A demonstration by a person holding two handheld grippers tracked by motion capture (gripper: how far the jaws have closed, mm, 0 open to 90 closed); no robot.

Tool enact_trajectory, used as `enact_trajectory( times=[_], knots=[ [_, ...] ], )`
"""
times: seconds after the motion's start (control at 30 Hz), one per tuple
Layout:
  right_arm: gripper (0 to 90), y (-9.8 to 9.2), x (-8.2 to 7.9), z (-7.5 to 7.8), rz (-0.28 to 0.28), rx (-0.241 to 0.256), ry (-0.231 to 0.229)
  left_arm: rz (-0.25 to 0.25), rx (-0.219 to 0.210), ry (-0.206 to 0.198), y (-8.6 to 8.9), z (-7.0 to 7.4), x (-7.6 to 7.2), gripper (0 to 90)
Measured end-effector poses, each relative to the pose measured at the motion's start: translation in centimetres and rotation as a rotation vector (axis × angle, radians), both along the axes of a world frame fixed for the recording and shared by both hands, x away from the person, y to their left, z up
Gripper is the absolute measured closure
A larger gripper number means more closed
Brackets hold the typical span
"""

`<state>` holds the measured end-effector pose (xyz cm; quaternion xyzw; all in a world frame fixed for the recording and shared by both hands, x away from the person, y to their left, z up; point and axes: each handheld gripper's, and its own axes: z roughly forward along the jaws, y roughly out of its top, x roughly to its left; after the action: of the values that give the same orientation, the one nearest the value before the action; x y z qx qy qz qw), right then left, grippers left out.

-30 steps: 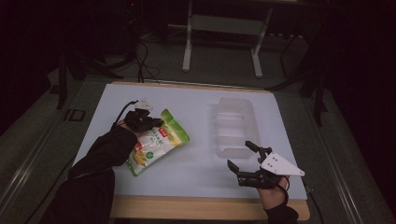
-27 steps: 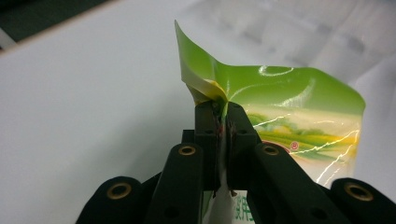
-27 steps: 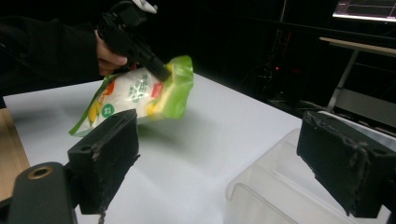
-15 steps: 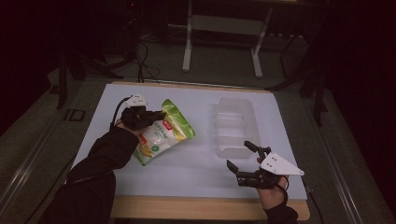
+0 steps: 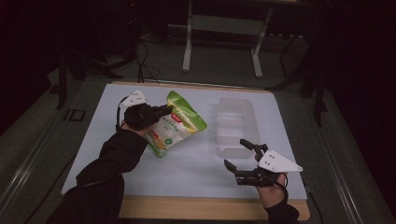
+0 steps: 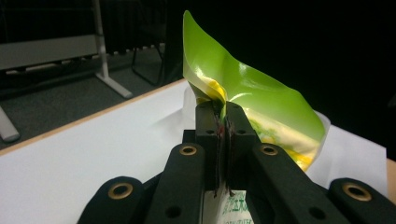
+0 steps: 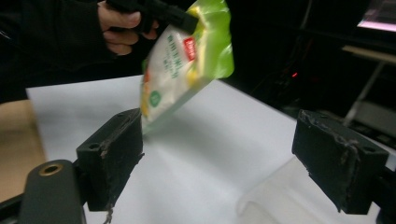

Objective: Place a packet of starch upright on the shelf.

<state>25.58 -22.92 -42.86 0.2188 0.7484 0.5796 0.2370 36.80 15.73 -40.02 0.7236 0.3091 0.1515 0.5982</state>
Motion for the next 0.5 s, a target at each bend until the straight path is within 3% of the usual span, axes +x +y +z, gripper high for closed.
enact_trajectory(
  times=[0.1, 0.17, 0.27, 0.37, 0.5],
  knots=[
    [15.6, 0.4, 0.3, 0.6, -0.015, 0.001, 0.062, 0.008, -0.087, -0.005, -0.2, 0.2, -0.5, 87.6],
    [15.2, 0.6, 0.5, 1.1, -0.025, 0.018, 0.103, 0.009, -0.118, -0.020, -0.5, 0.4, -0.9, 87.6],
    [10.8, 1.4, 1.1, 1.8, -0.031, 0.015, 0.123, -0.009, -0.124, -0.031, -1.5, 0.5, -1.4, 87.6],
    [10.1, 2.1, 1.7, 2.4, 0.007, 0.070, 0.155, -0.029, -0.136, -0.039, -2.5, 0.6, -2.0, 87.5],
    [10.4, 3.4, 2.7, 2.8, 0.011, 0.086, 0.192, -0.054, -0.159, -0.053, -3.7, 0.8, -2.7, 87.6]
  ],
)
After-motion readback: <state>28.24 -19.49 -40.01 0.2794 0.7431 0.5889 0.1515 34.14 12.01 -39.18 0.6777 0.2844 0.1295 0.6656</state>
